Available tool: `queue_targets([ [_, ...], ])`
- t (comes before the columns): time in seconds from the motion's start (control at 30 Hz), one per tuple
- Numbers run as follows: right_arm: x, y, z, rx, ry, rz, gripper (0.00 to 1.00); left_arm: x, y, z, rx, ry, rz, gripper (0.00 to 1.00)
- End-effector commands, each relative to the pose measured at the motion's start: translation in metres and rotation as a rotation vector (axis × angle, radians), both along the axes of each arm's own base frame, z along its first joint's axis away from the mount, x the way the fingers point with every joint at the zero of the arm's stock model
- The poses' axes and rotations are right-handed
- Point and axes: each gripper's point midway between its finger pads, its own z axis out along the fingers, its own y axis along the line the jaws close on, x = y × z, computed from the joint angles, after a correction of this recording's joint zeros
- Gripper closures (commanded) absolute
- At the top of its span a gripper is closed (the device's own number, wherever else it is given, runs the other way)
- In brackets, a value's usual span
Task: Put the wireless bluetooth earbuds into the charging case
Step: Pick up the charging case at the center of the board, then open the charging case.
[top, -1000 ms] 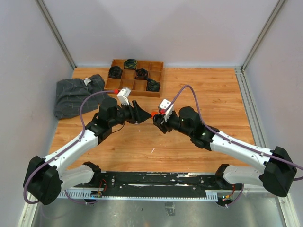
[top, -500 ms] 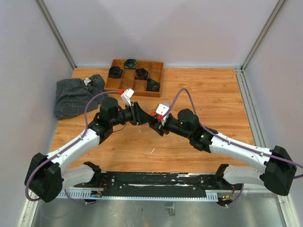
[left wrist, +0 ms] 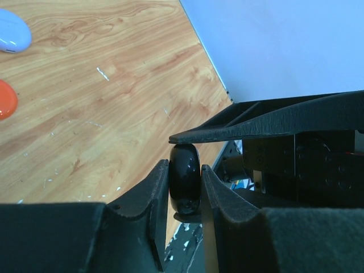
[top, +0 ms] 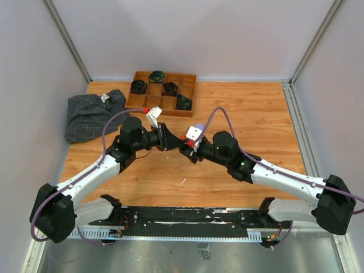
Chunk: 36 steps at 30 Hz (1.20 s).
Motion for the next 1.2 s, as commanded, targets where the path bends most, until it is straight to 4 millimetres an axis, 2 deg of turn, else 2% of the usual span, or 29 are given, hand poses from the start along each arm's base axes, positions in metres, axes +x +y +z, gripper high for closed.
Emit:
queue_targets([
  [0.0, -0.007, 0.010, 0.029, 0.044, -0.066, 0.052, 0.44, 0.000, 0.006, 0.007, 0.040, -0.100, -0.006, 1.00],
  [0.2, -0.014, 0.003, 0.036, 0.053, -0.053, 0.112, 0.23, 0.008, 0.021, 0.016, 0.140, -0.265, 0.034, 1.00],
  [0.37, -0.023, -0.004, 0.048, 0.122, 0.012, 0.212, 0.18, 0.003, 0.026, 0.034, 0.172, -0.437, -0.001, 1.00],
  [0.53, -0.029, -0.011, 0.064, 0.215, 0.133, 0.314, 0.19, -0.009, 0.027, 0.057, 0.156, -0.617, -0.049, 1.00],
  [0.8, -0.035, -0.010, 0.080, 0.313, 0.196, 0.424, 0.23, -0.034, 0.022, 0.090, 0.041, -0.810, -0.136, 1.00],
  [1.0, -0.039, -0.006, 0.092, 0.362, 0.226, 0.467, 0.28, -0.044, 0.017, 0.093, -0.011, -0.833, -0.191, 1.00],
  [1.17, -0.041, -0.003, 0.090, 0.368, 0.245, 0.488, 0.35, -0.052, 0.013, 0.095, -0.035, -0.832, -0.248, 1.00],
])
